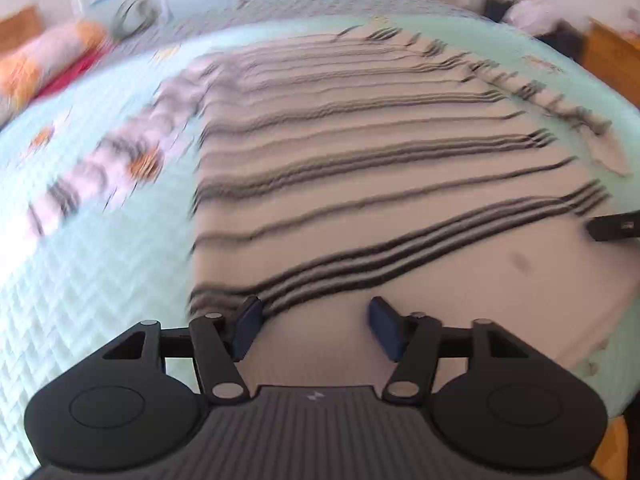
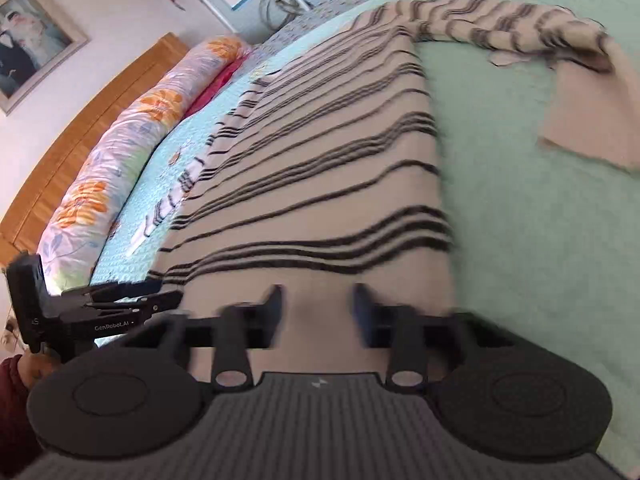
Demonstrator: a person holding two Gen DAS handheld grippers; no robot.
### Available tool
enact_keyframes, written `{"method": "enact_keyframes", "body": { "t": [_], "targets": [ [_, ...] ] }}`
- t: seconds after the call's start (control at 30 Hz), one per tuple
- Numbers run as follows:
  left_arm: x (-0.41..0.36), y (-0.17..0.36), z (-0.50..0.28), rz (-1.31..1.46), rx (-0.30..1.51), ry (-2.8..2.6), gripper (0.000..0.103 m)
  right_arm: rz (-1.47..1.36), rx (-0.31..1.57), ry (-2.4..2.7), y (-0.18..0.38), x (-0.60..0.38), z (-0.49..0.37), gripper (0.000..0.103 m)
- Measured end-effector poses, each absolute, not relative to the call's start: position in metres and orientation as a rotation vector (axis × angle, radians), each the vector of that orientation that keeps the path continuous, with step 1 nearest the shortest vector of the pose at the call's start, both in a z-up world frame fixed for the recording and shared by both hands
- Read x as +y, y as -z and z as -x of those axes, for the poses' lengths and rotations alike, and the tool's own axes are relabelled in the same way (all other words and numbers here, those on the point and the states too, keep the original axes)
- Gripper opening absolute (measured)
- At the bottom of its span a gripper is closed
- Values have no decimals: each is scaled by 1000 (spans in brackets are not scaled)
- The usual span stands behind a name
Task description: Fold clothes
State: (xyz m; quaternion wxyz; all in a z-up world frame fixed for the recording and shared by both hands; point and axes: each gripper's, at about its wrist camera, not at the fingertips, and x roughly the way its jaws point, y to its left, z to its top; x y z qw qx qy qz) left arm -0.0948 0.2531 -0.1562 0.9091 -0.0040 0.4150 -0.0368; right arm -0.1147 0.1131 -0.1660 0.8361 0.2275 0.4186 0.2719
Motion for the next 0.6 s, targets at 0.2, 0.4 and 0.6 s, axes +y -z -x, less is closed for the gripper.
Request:
{"method": "enact_keyframes", "body": {
  "t": [0.2,0.4,0.6],
  "targets": [
    [250,132,99,83,776,103,63,-608,784,-633,145,96,107,32],
    [236,157,89,19,839,75,71,-662,811,-583,161,85,90,16],
    [239,146,83,82,819,71,70,-706,758,-572,158,67,90,38]
  ]
}}
